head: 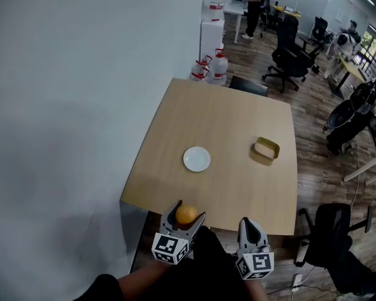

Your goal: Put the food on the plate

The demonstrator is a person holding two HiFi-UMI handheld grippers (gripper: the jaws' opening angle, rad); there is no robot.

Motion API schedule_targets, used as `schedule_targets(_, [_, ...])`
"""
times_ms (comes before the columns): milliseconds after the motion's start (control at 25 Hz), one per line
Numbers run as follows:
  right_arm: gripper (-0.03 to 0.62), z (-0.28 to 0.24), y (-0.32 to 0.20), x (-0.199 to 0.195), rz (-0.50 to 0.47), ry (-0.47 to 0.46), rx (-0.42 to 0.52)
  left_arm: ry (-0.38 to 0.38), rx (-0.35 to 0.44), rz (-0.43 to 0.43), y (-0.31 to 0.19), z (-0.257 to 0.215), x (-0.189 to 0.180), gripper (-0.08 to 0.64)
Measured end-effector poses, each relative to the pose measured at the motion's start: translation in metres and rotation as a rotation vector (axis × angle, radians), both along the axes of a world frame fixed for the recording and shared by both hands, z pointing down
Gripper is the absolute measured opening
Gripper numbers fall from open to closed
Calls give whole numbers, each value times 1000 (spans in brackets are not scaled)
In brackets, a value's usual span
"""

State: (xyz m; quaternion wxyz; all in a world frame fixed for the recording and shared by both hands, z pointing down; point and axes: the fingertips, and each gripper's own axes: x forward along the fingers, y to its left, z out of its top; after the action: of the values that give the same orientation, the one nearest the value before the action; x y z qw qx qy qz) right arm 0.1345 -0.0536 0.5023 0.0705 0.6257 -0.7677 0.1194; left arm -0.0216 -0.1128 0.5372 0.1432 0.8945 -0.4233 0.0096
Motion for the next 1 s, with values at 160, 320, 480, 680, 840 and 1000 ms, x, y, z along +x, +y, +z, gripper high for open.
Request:
schedule_targets(160, [60,4,-35,9,-10,-13,-4,-20,-22,-19,-31,12,4,333])
schedule_targets(320, [61,9,-69,10,-35,-27,-15,-45,-39,-34,-66,21,6,334])
schedule_targets(480, [61,16,-102,9,-69,-39,-35,-84,-65,-50,-104,38,9,334])
schedule_targets(680, [61,22,-143,5,-109,-43,-54,-119,-120,-69,-153,68,15,334])
schedule_targets(840, [61,25,-169,3,-137,-52,-73,-153,-150,-78,-185,96,20,334])
schedule_targets(1000, [61,38,-193,2,-162,-58,-102,-193,-181,-79,-215,132,19,334])
